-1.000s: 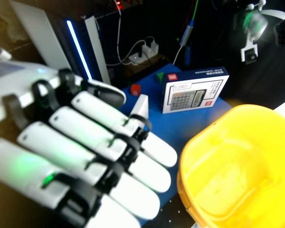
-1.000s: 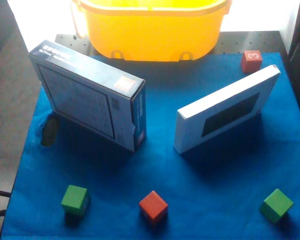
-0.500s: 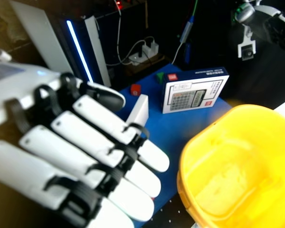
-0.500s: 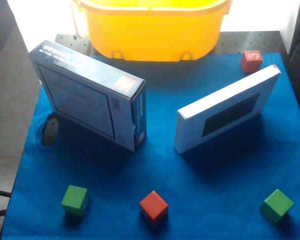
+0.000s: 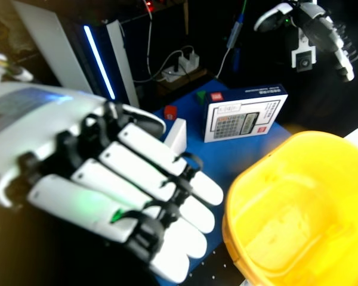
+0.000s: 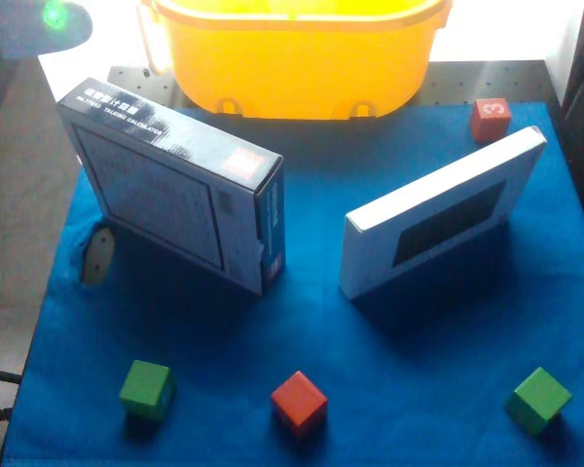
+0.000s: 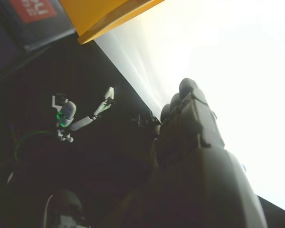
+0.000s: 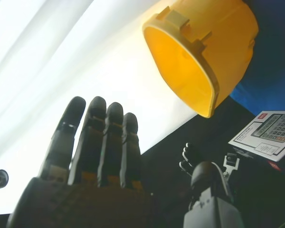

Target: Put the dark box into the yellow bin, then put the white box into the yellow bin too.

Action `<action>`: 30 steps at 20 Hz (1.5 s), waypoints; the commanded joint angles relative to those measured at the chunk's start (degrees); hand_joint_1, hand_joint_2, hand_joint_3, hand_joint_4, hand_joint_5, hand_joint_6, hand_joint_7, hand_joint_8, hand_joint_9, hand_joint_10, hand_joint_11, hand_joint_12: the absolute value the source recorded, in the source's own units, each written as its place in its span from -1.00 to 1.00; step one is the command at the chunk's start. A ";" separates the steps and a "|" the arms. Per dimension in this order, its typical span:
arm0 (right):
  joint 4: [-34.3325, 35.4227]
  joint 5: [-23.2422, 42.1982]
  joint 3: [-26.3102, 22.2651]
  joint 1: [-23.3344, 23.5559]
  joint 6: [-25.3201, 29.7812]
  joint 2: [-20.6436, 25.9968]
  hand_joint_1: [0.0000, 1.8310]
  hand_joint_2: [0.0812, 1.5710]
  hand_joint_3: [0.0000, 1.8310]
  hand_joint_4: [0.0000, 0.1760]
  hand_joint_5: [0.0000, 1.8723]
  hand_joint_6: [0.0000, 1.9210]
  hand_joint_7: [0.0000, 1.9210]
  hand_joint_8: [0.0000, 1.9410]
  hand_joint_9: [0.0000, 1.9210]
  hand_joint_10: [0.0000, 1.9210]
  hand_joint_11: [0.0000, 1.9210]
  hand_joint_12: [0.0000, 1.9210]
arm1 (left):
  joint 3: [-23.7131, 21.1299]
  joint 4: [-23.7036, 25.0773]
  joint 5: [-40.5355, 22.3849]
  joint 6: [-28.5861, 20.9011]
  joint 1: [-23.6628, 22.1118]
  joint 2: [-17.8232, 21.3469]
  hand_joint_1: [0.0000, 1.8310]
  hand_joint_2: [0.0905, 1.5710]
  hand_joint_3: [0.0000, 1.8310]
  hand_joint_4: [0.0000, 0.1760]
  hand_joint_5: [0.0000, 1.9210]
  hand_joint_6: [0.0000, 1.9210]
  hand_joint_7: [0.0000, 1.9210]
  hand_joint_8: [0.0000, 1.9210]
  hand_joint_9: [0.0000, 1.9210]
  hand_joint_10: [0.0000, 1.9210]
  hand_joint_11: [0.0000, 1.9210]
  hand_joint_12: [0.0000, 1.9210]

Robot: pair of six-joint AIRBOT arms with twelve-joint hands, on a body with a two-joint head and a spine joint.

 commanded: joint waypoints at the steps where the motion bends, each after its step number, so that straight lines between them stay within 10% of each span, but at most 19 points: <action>1: 0.59 6.88 0.16 0.43 0.00 -0.07 -0.95 0.33 -1.00 -1.00 -0.59 -1.00 -0.51 -1.00 -0.54 -1.00 -0.93 -0.12 | -0.06 -2.37 -3.82 -0.66 -0.85 -0.35 -0.61 -0.06 -1.00 0.99 -1.00 -1.00 -0.99 -1.00 -0.96 -1.00 -0.95 -0.93; 20: 1.08 7.00 0.47 -1.70 0.00 -0.85 -1.00 0.38 -0.99 -1.00 -0.59 -1.00 -0.54 -1.00 -0.56 -1.00 -1.00 0.07 | 2.86 16.20 7.50 -9.28 -1.72 -6.35 -0.47 -0.21 -1.00 1.00 -1.00 -1.00 -0.90 -0.99 -0.86 -0.99 -0.88 -0.85; 25: 1.08 7.01 0.50 -1.82 0.00 -0.84 -1.00 0.44 -0.98 -1.00 -0.56 -1.00 -0.52 -1.00 -0.53 -0.99 -1.00 0.11 | 4.39 19.06 9.30 -11.51 -1.76 -8.03 -0.10 -0.25 -1.00 -0.93 -0.75 -0.99 -0.73 -0.99 -0.72 -0.99 -0.76 -0.84; 27: 1.09 7.01 0.51 -1.85 0.00 -0.84 -1.00 0.44 -1.00 -1.00 -0.56 -1.00 -0.52 -1.00 -0.54 -1.00 -1.00 0.07 | 5.22 19.06 9.73 -11.52 -1.72 -8.94 0.33 -0.01 -1.00 -1.00 -0.30 -0.97 -0.30 -0.97 -0.26 -0.95 -0.46 -0.69; 28: 1.09 7.02 0.52 -1.88 0.00 -0.84 -1.00 0.45 -0.99 -1.00 -0.56 -1.00 -0.53 -1.00 -0.54 -1.00 -1.00 0.06 | 5.44 19.14 10.14 -11.52 -1.69 -9.20 0.48 0.24 -0.99 -1.00 0.04 -0.30 0.03 -0.34 -0.02 -0.20 -0.17 -0.38; 30: 1.09 7.10 0.52 -1.89 0.00 -0.84 -1.00 0.45 -1.00 -1.00 -0.58 -1.00 -0.55 -1.00 -0.53 -1.00 -1.00 0.08 | 5.54 19.53 10.71 -11.51 -1.57 -9.49 0.53 0.27 -1.00 -1.00 0.16 -0.18 0.29 -0.54 0.09 -0.02 -0.02 -0.08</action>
